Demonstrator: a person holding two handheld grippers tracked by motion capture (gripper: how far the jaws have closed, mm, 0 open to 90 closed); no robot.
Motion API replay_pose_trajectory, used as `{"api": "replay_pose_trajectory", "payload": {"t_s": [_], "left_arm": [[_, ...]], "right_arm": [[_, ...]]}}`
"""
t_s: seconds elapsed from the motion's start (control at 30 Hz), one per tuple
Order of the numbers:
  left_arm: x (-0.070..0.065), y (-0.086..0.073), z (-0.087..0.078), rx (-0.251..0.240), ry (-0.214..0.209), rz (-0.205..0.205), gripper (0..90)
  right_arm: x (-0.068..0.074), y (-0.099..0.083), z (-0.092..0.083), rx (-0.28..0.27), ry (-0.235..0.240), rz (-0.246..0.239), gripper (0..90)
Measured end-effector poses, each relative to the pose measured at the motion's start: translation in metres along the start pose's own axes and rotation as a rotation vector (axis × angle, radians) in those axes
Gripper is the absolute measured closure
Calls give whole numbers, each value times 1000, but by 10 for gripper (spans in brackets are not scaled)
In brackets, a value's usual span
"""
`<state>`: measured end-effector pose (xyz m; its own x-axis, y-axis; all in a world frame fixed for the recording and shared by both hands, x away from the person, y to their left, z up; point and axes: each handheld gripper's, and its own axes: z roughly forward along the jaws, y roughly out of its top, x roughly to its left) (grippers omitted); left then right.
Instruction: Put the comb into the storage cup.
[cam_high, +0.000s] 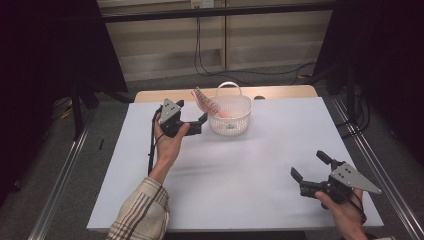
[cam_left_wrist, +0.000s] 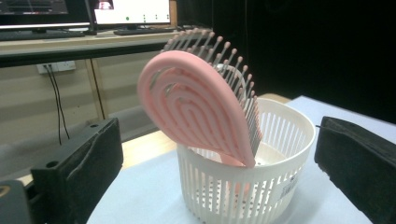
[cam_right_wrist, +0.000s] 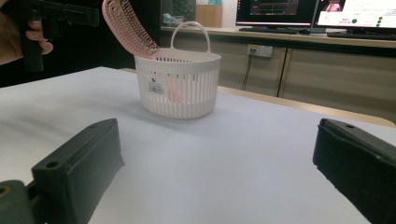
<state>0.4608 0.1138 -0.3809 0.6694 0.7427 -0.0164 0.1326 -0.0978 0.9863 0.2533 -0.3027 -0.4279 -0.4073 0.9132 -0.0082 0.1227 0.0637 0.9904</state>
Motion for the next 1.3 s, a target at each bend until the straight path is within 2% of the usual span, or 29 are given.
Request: {"api": "replay_pose_trajectory", "payload": {"t_s": [0.1, 0.17, 0.3, 0.4, 0.6, 0.63, 0.73, 0.77, 0.83, 0.87, 0.93, 1.1, 1.3], "left_arm": [[0, 0, -5, -9, -10, -33, 25], [-2, 1, -10, -7, 2, -9, 25], [-4, -2, -19, -15, 11, -10, 25], [-5, -7, -25, -20, 15, -26, 25], [-5, -8, -34, -12, 2, -24, 25], [-5, -8, -36, -24, -3, -33, 24], [-6, -9, -42, -34, -1, -23, 24], [-6, -11, -44, -40, -11, -34, 24], [-5, -12, -48, -32, 10, -11, 24], [-4, -13, -50, -33, 11, -11, 24], [-3, -16, -54, -33, 13, -38, 24], [-4, -20, -64, -31, 32, -9, 24], [-5, -27, -75, -43, 40, -17, 24]], "right_arm": [[0, 0, 1, -1, 12, -3, 4], [1, 0, 1, 0, 13, -1, 5], [1, 1, 0, -5, 9, -2, 7], [2, 2, 0, -9, 7, -5, 7], [4, 2, 0, -9, 14, -14, 7], [4, 2, 0, -9, 11, -14, 7], [4, 2, 0, -12, 8, -10, 6], [4, 2, -1, -12, 7, -9, 6], [4, 2, -1, -11, 6, -10, 4], [4, 2, -1, -11, 6, -11, 4], [4, 2, -1, -11, 6, -11, 4], [4, 2, 0, -13, 5, -9, 4], [4, 2, -1, -10, 2, -11, 4]]}}
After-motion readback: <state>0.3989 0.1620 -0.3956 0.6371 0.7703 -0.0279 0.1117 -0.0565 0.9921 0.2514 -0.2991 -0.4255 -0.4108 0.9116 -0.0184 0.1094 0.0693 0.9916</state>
